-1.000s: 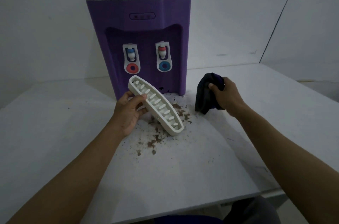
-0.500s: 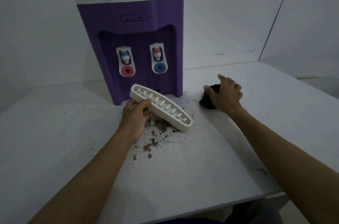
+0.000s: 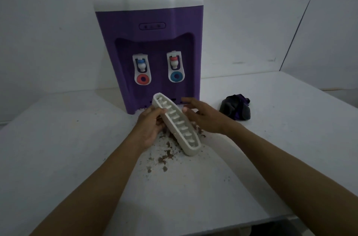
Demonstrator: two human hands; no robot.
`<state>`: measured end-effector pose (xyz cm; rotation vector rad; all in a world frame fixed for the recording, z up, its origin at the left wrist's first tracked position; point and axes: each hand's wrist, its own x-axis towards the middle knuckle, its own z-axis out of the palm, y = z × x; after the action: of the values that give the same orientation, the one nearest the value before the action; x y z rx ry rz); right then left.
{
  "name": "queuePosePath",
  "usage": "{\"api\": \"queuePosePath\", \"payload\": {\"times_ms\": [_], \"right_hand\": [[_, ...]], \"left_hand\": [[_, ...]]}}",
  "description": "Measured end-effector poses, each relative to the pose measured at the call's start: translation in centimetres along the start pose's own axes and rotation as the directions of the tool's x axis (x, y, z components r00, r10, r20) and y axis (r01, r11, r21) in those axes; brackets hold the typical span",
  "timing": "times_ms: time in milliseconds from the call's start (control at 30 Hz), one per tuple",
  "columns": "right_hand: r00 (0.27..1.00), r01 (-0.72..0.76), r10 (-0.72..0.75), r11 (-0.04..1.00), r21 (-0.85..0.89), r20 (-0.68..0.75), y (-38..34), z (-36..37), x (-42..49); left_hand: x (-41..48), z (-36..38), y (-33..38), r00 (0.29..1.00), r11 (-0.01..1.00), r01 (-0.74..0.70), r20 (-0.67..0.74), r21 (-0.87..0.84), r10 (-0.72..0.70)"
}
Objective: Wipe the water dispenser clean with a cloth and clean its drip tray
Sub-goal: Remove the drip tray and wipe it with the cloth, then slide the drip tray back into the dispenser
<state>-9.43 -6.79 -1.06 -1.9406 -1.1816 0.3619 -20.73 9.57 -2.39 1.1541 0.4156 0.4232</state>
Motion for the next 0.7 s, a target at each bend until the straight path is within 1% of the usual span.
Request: {"api": "queuePosePath", "payload": {"times_ms": [33,133,233,300,333,400,467,500,600,633,700], "right_hand": [[1.000,-0.027,0.028,0.999,0.035,0.000,-0.3,0.2,0.6],[0.984,-0.178,0.174,0.967,0.180,0.041,-0.7,0.7,1.8],[0.966,-0.257,0.243,0.931,0.260,0.083,-0.3,1.3,2.3],[0.963,-0.270,0.260,0.906,0.326,0.073,0.0,1.7,2.3],[0.964,-0.261,0.263,0.886,0.382,0.049,0.0,1.9,2.2],[0.951,-0.259,0.309,0.826,0.500,-0.017,0.0,2.1,2.2],[0.925,-0.285,0.379,0.762,0.581,-0.043,0.0,2.5,2.3],[0.915,-0.287,0.400,0.734,0.616,-0.050,-0.1,2.7,2.2],[0.899,-0.258,0.428,0.691,0.675,-0.095,0.3,3.4,2.4],[0.896,-0.239,0.429,0.685,0.688,-0.116,0.3,3.6,2.5],[0.896,-0.221,0.425,0.678,0.701,-0.128,0.2,4.1,2.7]], "left_hand": [[0.0,0.0,0.0,1.000,1.000,0.017,0.022,0.010,-0.017],[0.1,0.0,0.0,0.995,0.996,0.066,0.075,0.057,-0.070],[-0.1,0.0,0.3,0.990,0.990,0.086,0.101,0.113,-0.098],[-0.3,-0.1,0.5,0.990,0.973,0.057,0.111,0.223,-0.083],[-0.4,-0.4,0.6,0.992,0.949,0.041,0.099,0.313,-0.076],[-0.6,-1.1,0.7,0.996,0.888,0.031,0.065,0.458,-0.068],[-1.2,-1.9,0.9,0.997,0.847,-0.004,0.072,0.532,-0.040],[-1.5,-2.3,1.0,0.997,0.808,-0.043,0.081,0.588,-0.007],[-2.3,-3.3,1.4,0.987,0.620,-0.160,0.138,0.768,0.084],[-2.5,-3.7,1.4,0.980,0.561,-0.197,0.158,0.804,0.117],[-2.6,-4.4,1.4,0.962,0.475,-0.266,0.201,0.839,0.184]]}}
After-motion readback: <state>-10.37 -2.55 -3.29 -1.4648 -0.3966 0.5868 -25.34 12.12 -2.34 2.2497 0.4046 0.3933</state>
